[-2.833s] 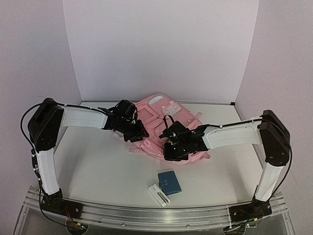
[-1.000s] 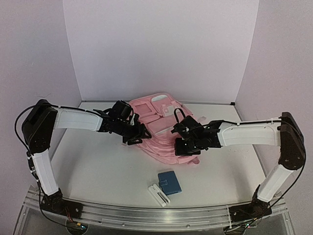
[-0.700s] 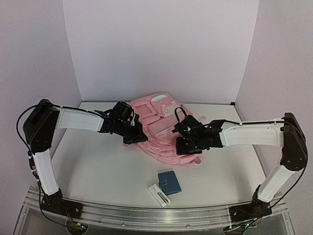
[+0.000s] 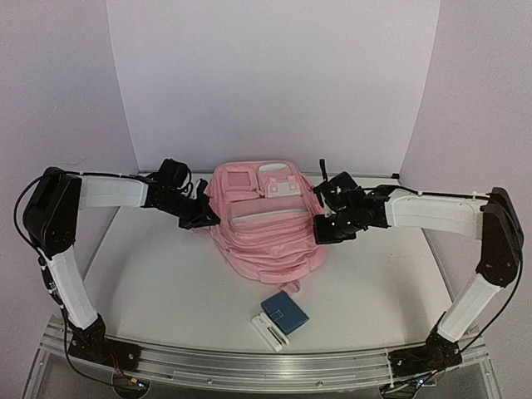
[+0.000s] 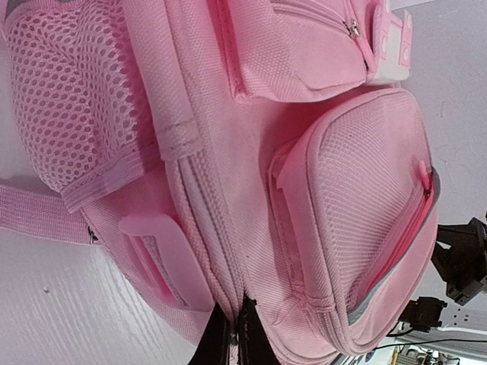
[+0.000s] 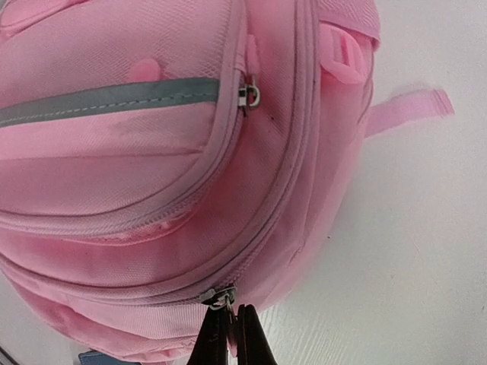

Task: Pack the student bag
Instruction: Zip the student bag at the center of the board.

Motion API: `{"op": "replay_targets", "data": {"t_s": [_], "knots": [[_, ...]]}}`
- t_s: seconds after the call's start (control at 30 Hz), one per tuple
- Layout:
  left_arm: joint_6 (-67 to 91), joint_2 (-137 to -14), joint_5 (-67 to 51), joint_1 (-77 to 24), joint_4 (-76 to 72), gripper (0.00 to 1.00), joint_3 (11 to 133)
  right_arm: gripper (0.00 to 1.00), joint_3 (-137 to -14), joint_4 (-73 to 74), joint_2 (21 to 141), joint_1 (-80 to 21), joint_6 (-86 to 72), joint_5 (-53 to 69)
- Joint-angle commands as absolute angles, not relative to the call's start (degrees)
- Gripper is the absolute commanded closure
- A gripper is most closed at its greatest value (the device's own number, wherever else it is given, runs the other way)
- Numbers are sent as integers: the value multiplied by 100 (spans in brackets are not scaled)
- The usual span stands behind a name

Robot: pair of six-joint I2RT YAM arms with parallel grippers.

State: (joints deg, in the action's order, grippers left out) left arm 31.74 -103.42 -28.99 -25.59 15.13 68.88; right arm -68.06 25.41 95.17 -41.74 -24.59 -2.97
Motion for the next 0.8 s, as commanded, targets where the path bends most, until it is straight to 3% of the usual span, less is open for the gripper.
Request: {"op": "replay_targets", "data": {"t_s": [0.0, 0.13, 0.2, 0.4, 0.57, 0.77], "knots": [[1912, -10472, -2275, -2186, 2183, 87, 7980, 100, -7135, 2721, 9462, -3985, -1899, 261], [1275, -9962, -1551, -2569, 2288, 46, 8068, 100, -6903, 2499, 9160, -3986, -1893, 522], [980, -9628, -963, -2900, 2197, 37, 7933, 100, -6758, 2404, 9003, -3988, -1881, 702], [226, -9067, -457, -4283, 1470, 24, 7450, 100, -6502, 2182, 8803, -3988, -1899, 1022], [-497, -9562, 276, -5269, 960, 26, 7637, 100, -6460, 2076, 8751, -3982, -1946, 1102], [-802, -10458, 323, -5691, 667, 28, 8301, 100, -6415, 2046, 8616, -3983, -1991, 1084]]}}
